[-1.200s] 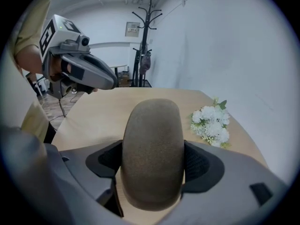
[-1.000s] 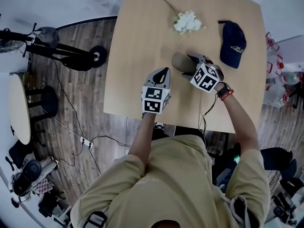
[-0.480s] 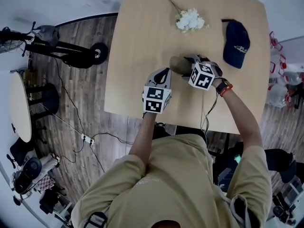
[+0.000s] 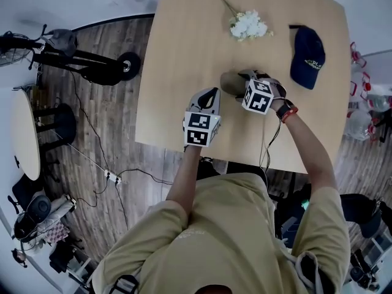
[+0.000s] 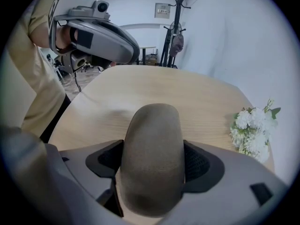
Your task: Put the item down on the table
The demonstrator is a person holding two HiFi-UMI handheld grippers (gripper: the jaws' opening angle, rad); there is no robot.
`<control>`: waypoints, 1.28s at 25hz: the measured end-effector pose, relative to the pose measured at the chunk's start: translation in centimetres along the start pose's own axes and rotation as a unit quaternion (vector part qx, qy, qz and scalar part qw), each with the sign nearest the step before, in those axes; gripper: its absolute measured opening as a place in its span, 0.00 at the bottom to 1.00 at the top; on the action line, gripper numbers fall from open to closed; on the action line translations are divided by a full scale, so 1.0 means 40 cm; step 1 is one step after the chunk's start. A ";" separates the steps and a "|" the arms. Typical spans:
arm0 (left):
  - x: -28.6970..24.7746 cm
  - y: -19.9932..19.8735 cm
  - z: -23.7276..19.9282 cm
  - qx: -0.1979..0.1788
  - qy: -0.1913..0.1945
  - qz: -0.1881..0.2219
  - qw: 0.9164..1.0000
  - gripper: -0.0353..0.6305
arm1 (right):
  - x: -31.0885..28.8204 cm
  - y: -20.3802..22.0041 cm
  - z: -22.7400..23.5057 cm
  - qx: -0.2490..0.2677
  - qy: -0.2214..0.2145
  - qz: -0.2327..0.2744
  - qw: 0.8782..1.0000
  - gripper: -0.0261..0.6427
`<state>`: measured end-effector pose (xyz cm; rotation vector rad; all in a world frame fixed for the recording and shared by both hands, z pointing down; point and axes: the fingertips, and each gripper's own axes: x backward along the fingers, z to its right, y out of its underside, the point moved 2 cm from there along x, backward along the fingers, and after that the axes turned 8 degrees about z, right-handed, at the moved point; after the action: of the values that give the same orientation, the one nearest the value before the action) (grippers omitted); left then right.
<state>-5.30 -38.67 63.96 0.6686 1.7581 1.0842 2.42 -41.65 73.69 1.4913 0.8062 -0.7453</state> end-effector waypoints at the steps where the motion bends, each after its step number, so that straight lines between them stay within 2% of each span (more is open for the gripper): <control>1: 0.003 0.001 -0.002 0.001 -0.002 0.000 1.000 0.09 | -0.003 0.001 -0.002 0.003 -0.002 -0.004 1.000 0.63; 9: 0.038 0.020 -0.013 0.012 -0.016 -0.001 1.000 0.09 | -0.015 0.006 -0.004 -0.005 0.005 -0.002 1.000 0.64; 14: 0.071 0.009 -0.011 0.014 -0.019 0.006 1.000 0.09 | -0.017 0.013 -0.006 -0.023 0.017 -0.011 1.000 0.69; 26: 0.166 -0.040 -0.015 0.007 -0.023 0.031 0.999 0.09 | 0.111 -0.042 -0.016 -0.080 0.088 0.033 0.992 0.69; 32: 0.220 -0.085 0.024 -0.010 -0.013 0.050 0.999 0.09 | 0.208 -0.061 -0.054 -0.110 0.133 0.057 0.983 0.68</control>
<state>-8.02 -32.81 57.02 0.7620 1.7053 1.1553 4.97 -38.90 65.58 1.4392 0.9611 -0.3610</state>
